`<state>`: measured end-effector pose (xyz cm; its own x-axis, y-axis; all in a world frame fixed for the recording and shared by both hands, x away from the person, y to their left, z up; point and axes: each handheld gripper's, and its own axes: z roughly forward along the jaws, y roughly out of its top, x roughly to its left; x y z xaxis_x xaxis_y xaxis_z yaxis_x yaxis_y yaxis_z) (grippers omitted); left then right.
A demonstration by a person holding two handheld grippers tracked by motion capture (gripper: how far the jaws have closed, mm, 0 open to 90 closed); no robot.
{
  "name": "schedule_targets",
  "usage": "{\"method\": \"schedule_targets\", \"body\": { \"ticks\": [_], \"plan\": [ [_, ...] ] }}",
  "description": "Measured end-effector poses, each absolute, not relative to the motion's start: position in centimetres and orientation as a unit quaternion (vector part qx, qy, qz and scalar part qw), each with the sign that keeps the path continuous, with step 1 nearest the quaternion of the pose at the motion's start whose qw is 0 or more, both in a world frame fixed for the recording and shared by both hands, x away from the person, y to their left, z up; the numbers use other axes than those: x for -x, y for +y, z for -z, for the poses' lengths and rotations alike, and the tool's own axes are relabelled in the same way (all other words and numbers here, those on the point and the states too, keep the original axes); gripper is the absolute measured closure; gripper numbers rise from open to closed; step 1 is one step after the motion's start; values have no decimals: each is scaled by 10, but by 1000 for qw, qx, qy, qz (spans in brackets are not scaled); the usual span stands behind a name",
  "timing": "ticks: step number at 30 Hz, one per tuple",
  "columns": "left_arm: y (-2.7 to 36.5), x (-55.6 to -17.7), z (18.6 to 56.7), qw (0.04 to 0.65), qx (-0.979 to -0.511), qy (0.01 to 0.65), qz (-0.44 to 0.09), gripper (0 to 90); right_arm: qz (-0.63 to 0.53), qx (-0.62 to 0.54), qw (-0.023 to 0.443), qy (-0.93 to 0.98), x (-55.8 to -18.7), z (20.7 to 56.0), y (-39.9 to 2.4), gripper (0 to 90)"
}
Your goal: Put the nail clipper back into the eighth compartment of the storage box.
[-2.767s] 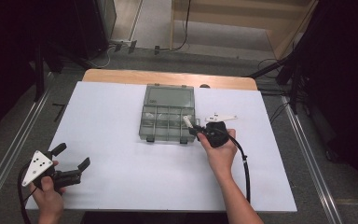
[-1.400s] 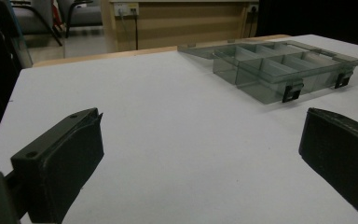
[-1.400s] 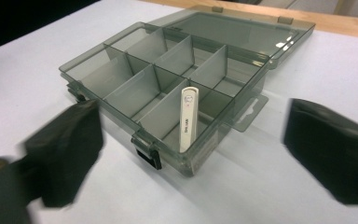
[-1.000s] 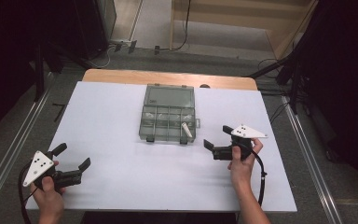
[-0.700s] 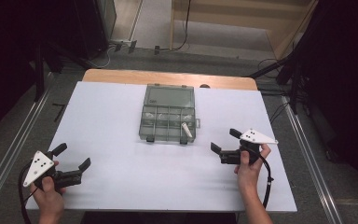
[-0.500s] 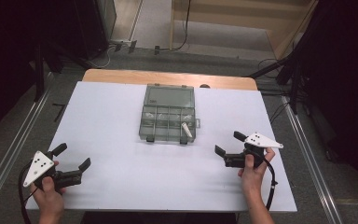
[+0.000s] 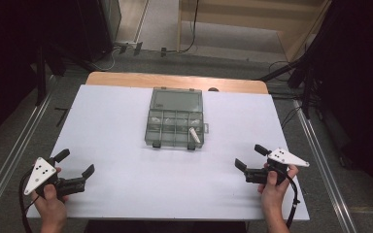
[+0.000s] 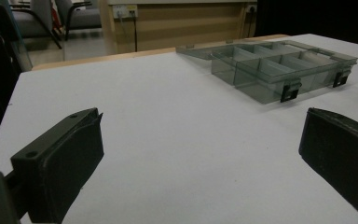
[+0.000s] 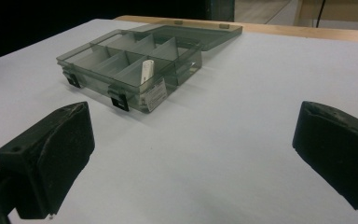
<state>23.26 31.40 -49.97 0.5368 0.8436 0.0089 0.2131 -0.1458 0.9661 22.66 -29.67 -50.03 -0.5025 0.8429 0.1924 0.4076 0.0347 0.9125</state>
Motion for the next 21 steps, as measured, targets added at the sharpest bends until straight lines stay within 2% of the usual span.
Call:
{"method": "schedule_targets", "body": {
  "ticks": [21],
  "plan": [
    [314, -232, 500, 532, -694, 382, -299, 0, -525, -474, 223, 671, -193, 512, -335, 0]
  ]
}}
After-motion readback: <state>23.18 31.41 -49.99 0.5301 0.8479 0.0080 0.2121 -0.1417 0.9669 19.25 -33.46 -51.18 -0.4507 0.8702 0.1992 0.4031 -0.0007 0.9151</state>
